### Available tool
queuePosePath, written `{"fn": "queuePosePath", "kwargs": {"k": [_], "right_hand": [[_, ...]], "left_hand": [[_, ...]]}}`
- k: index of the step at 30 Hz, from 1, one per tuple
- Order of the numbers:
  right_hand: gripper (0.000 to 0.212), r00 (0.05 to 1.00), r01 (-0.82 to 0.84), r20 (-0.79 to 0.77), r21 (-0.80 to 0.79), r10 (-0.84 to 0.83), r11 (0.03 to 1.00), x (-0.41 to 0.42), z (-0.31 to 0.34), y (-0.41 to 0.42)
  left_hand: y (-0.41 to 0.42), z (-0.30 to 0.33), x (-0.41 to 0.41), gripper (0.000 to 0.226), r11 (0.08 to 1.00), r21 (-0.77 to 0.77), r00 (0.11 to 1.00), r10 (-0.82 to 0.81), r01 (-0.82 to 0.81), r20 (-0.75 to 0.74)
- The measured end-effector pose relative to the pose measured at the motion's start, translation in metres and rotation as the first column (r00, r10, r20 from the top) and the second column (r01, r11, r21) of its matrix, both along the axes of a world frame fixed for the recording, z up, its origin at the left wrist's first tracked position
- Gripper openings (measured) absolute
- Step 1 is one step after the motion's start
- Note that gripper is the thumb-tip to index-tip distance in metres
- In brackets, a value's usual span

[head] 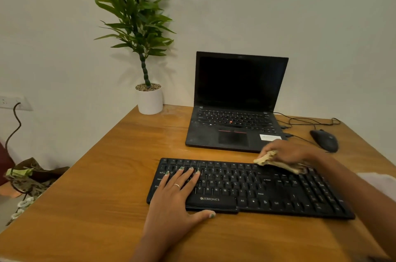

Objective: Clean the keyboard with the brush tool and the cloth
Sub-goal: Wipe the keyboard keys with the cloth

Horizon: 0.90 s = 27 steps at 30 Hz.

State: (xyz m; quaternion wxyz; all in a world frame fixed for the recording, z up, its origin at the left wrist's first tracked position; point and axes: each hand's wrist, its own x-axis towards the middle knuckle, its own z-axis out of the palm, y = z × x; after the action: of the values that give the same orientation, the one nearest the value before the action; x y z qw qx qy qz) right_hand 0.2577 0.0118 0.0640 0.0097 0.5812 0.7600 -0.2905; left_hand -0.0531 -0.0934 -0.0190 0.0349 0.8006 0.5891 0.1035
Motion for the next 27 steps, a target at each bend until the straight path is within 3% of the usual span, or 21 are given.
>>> {"fn": "queuePosePath", "kwargs": {"k": [2, 6, 10, 16, 20, 24, 27], "right_hand": [[0.022, 0.992, 0.087, 0.086, 0.024, -0.089, 0.996, 0.038, 0.006, -0.006], [0.026, 0.976, 0.206, 0.074, 0.008, -0.206, 0.979, 0.071, 0.007, -0.016], [0.023, 0.990, 0.132, 0.036, 0.085, -0.136, 0.988, 0.043, -0.006, -0.014], [0.030, 0.993, 0.105, -0.054, 0.072, -0.101, 0.992, 0.020, -0.010, -0.014], [0.024, 0.977, 0.173, 0.118, 0.068, -0.180, 0.983, 0.059, 0.005, -0.025], [0.024, 0.862, 0.279, 0.402, 0.132, -0.309, 0.951, 0.081, 0.012, -0.033], [0.029, 0.873, 0.297, 0.367, 0.125, -0.323, 0.947, 0.073, 0.011, -0.036]], "left_hand": [[0.000, 0.000, 0.000, 0.109, 1.000, 0.010, 1.000, -0.002, 0.002, 0.016], [0.001, -0.003, -0.001, 0.111, 1.000, 0.021, 1.000, -0.012, 0.011, 0.022], [0.003, -0.006, -0.002, 0.114, 0.999, 0.050, 0.998, -0.011, 0.009, 0.054], [0.002, -0.008, -0.003, 0.113, 0.998, 0.069, 0.994, -0.019, 0.012, 0.104], [0.002, -0.007, -0.003, 0.111, 0.996, 0.084, 0.997, -0.024, 0.018, 0.071], [0.002, -0.008, -0.003, 0.112, 0.995, 0.094, 0.997, -0.027, 0.020, 0.072], [0.004, -0.013, -0.005, 0.108, 0.993, 0.119, 0.991, -0.038, 0.022, 0.129]]}}
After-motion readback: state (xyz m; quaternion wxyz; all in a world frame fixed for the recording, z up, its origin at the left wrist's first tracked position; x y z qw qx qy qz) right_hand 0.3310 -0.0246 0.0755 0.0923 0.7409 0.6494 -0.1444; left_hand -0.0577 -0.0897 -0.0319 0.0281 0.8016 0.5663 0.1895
